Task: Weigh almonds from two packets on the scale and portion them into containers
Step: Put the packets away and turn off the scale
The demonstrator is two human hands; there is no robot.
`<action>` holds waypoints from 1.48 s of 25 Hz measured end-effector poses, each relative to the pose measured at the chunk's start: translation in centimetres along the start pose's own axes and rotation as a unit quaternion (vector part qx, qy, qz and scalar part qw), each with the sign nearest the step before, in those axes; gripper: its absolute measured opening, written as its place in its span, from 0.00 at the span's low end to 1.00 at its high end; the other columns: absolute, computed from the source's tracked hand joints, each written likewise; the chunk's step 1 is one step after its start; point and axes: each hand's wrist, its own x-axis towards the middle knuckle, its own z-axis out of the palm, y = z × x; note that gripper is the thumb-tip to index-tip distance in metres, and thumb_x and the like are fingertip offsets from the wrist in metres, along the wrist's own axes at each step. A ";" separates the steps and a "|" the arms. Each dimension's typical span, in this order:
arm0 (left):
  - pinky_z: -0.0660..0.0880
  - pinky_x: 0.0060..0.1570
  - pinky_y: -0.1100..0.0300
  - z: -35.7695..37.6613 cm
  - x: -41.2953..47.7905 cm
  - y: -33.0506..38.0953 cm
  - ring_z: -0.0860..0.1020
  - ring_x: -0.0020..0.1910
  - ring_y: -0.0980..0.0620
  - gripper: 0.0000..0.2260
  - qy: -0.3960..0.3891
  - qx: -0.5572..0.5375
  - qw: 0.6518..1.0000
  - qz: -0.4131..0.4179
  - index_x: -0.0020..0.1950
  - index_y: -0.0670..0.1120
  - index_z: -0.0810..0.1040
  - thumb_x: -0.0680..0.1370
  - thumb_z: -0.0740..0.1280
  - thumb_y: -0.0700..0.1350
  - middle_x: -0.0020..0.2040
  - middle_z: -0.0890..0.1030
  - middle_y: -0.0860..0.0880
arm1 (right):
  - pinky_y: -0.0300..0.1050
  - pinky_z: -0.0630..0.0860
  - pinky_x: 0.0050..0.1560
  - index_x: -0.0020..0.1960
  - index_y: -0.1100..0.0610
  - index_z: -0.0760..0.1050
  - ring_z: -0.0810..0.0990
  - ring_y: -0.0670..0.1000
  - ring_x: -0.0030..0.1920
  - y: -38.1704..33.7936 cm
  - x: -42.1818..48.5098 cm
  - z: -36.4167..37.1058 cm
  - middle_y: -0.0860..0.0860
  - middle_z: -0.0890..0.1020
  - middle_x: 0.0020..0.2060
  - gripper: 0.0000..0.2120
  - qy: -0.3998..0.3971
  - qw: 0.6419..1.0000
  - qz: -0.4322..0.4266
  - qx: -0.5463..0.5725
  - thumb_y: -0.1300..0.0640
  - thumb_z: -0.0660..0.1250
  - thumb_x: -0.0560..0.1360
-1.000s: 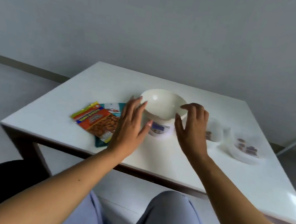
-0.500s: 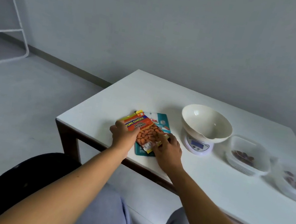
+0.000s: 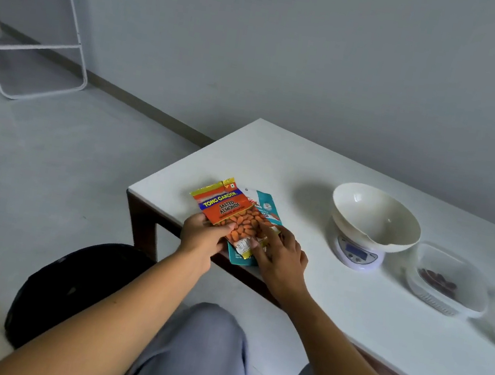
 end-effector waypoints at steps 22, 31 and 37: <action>0.82 0.30 0.56 -26.3 -7.9 -6.2 0.85 0.39 0.40 0.20 0.117 -0.212 0.952 -0.188 0.67 0.32 0.63 0.80 0.63 0.41 0.53 0.80 0.31 | 0.50 0.81 0.52 0.50 0.66 0.80 0.83 0.57 0.46 -14.1 -5.5 14.1 0.61 0.83 0.47 0.15 -0.275 0.957 0.021 0.087 0.53 0.65 0.77; 0.83 0.39 0.59 -22.4 -7.1 -3.8 0.83 0.49 0.42 0.15 0.081 -0.171 0.975 -0.120 0.66 0.35 0.68 0.81 0.61 0.40 0.53 0.81 0.35 | 0.56 0.80 0.50 0.47 0.67 0.79 0.84 0.59 0.44 -13.9 -3.9 10.9 0.63 0.84 0.43 0.13 -0.212 0.964 -0.006 0.161 0.57 0.66 0.75; 0.80 0.41 0.64 -10.5 -5.5 0.9 0.83 0.43 0.51 0.07 -0.039 0.013 0.995 0.092 0.56 0.44 0.76 0.81 0.61 0.39 0.48 0.83 0.44 | 0.47 0.78 0.44 0.44 0.59 0.79 0.83 0.52 0.39 -6.0 -2.9 0.5 0.54 0.84 0.38 0.05 0.064 0.975 -0.052 0.204 0.61 0.65 0.73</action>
